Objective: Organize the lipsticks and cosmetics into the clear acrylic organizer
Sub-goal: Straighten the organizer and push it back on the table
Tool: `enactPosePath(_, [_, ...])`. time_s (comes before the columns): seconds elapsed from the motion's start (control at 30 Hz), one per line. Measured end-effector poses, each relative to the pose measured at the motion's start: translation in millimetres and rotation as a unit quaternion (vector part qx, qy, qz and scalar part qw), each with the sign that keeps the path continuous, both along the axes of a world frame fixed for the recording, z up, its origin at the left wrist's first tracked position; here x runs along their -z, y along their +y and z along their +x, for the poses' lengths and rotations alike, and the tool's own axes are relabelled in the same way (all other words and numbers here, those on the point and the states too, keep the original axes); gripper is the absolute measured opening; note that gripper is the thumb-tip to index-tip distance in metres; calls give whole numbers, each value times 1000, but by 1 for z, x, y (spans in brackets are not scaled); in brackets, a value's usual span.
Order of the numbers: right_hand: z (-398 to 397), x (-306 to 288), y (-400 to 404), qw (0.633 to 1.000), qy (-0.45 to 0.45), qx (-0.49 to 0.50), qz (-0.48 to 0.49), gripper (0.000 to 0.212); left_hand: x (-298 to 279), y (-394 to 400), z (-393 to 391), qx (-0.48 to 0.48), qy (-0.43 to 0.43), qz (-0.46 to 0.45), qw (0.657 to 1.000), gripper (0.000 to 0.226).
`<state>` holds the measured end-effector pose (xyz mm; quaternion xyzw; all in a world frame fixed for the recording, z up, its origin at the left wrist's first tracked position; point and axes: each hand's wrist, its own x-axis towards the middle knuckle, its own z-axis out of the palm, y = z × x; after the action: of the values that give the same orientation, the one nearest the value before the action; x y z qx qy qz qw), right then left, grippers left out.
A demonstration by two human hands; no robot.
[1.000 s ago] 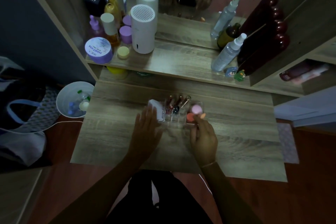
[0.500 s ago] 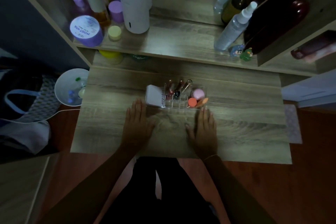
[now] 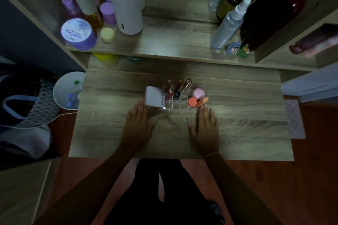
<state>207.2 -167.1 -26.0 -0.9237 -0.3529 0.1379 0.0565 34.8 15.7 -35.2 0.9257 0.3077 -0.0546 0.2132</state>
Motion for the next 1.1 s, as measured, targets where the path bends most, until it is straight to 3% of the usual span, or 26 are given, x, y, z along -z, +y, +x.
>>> enactPosePath(1.1, [102,-5,-94,993,-18,120,17,70,-2,-77,127,113,-2,24,993,66])
